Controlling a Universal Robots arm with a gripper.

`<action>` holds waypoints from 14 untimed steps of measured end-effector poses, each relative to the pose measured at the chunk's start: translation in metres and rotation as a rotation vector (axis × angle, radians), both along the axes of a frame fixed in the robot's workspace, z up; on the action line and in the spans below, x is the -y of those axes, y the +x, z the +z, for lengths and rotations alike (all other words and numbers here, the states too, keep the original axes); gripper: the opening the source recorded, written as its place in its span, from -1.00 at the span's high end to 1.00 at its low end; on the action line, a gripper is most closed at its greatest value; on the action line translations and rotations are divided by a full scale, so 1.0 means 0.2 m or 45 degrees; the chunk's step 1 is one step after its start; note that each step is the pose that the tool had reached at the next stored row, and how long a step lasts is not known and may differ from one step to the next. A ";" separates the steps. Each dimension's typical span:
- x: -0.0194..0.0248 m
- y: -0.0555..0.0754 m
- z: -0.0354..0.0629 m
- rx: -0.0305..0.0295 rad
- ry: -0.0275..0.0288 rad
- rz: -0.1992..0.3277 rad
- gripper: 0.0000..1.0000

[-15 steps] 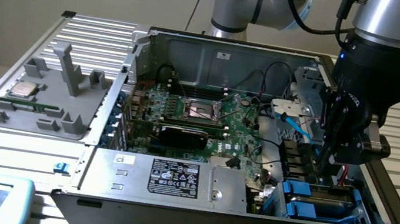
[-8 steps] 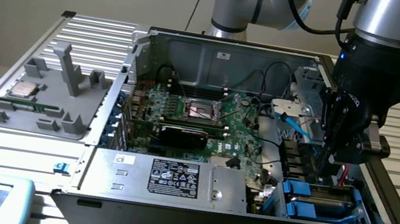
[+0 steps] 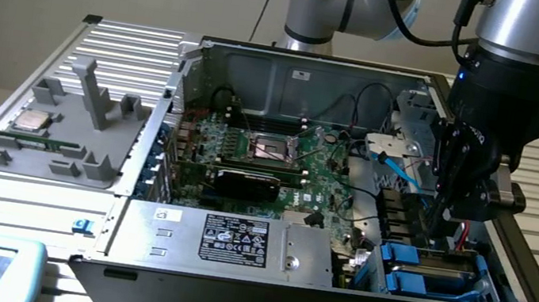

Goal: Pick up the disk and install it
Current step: 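Insert the second disk wire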

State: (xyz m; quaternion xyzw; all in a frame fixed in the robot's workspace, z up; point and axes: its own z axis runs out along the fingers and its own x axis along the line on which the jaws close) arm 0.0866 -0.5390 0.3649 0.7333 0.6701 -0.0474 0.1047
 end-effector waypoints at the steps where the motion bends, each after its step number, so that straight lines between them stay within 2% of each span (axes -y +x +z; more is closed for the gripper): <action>1: 0.000 0.00 0.000 0.0000 0.0000 0.000 0.69; 3: 0.001 0.00 0.000 -0.0016 0.0003 0.000 0.69; 6: 0.012 0.01 0.000 -0.0160 0.0097 0.000 0.69; 7: 0.015 0.01 0.000 -0.0205 0.0148 0.000 0.69; 10: 0.024 0.02 -0.001 -0.0452 0.0349 0.000 0.69; 11: 0.027 0.02 -0.001 -0.0532 0.0390 0.000 0.69; 14: 0.033 0.04 -0.001 -0.0821 0.0396 0.001 0.69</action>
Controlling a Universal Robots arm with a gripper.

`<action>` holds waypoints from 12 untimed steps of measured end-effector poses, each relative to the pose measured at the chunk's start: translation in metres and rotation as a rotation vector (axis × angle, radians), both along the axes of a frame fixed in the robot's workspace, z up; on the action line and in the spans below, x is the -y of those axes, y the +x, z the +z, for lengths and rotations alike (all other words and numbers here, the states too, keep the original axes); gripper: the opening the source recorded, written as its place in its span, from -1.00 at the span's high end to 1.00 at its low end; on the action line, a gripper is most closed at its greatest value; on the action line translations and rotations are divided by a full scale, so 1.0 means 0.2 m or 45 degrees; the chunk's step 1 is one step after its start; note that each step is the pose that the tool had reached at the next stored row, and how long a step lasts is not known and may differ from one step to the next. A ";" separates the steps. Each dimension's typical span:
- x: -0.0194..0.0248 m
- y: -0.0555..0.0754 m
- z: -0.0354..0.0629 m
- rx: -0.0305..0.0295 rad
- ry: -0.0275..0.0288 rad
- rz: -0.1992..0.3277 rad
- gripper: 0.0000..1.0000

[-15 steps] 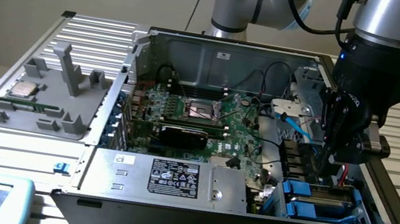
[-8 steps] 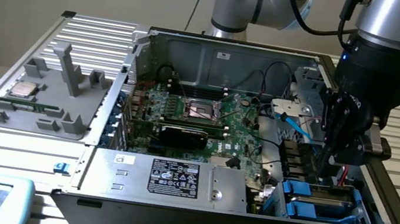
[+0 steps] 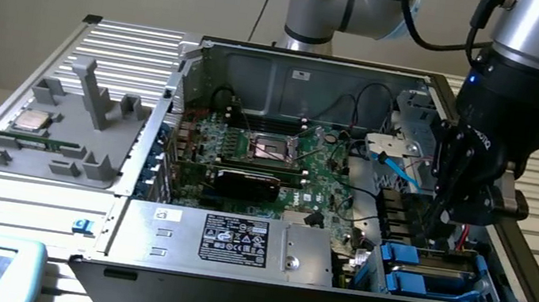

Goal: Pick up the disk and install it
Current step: 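Insert the second disk wire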

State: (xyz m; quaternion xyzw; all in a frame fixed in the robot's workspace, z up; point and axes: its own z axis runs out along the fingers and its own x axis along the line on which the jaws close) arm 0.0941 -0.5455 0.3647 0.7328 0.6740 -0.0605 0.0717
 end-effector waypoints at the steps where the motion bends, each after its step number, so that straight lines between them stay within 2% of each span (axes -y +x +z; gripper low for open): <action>1: 0.001 0.01 0.000 -0.0101 0.0000 0.001 0.69; 3: 0.001 0.02 0.000 -0.0267 0.0001 0.008 0.69; 5: 0.001 0.03 0.000 -0.0368 -0.0002 0.016 0.69; 12: 0.003 0.05 -0.001 -0.0383 -0.0003 0.040 0.69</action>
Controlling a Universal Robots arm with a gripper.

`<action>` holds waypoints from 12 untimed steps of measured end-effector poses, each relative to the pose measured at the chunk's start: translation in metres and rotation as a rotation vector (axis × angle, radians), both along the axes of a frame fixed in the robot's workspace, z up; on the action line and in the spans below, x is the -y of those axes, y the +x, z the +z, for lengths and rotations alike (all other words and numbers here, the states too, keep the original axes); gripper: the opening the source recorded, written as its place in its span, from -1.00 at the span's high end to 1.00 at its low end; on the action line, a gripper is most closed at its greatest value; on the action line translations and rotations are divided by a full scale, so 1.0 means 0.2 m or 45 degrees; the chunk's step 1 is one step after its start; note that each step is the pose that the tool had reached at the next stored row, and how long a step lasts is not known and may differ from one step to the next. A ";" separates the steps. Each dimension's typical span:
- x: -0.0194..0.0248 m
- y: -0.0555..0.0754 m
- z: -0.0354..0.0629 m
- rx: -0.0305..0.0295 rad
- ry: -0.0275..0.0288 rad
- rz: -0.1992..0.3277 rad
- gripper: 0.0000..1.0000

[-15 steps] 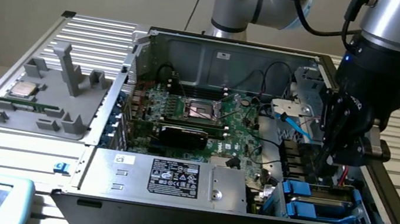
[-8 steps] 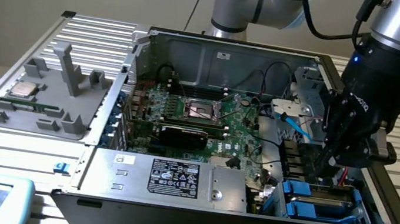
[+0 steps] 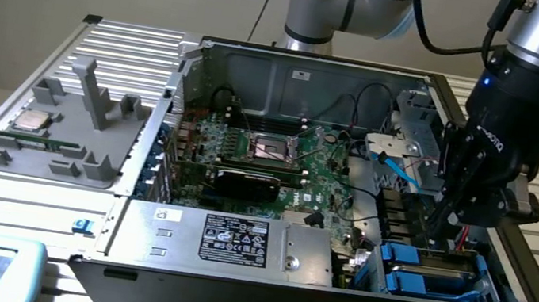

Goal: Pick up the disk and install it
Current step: 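Insert the second disk wire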

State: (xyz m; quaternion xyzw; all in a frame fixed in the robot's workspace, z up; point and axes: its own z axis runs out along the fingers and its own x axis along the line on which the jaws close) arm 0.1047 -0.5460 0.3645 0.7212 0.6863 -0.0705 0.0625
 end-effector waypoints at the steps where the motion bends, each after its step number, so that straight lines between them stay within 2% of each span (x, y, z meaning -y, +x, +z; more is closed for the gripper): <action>1: 0.000 0.01 0.000 -0.0005 0.0000 0.008 0.69; 6: 0.004 0.02 -0.016 -0.0053 -0.0001 0.038 0.69; 12: 0.010 0.05 -0.065 -0.0128 0.0000 0.067 0.69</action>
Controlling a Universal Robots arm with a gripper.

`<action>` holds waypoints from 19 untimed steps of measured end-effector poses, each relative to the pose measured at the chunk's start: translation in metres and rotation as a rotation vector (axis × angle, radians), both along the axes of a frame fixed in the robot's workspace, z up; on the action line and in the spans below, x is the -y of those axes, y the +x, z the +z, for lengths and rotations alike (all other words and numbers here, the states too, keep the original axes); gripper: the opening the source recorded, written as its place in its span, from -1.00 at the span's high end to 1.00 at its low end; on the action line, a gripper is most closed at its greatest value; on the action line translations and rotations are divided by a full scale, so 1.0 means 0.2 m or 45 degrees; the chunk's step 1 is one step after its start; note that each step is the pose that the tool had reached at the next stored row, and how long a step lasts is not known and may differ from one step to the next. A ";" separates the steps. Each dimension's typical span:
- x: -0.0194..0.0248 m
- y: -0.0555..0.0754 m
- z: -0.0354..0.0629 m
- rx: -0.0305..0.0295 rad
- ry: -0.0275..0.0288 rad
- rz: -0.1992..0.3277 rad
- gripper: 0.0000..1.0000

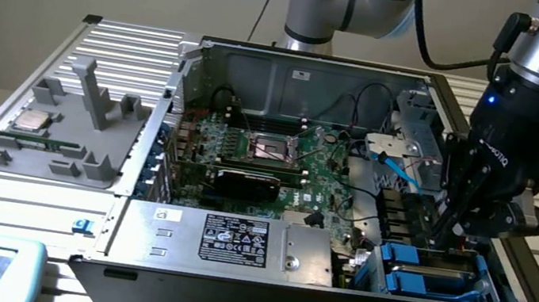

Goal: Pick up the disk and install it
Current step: 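Insert the second disk wire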

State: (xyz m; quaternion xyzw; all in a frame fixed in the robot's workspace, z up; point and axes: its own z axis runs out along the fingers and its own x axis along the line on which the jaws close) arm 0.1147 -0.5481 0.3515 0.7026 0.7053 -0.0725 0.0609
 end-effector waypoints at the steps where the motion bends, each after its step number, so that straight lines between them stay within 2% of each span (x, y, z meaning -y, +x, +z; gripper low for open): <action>1: 0.001 0.00 -0.009 -0.0005 0.0001 0.003 0.69; 4: 0.005 0.01 -0.033 -0.0019 0.0018 0.008 0.69; 8: 0.005 0.01 -0.033 -0.0026 0.0017 0.009 0.69; 12: 0.006 0.02 -0.042 -0.0025 0.0078 0.009 0.69; 19: 0.015 0.02 -0.055 -0.0024 0.0116 0.003 0.69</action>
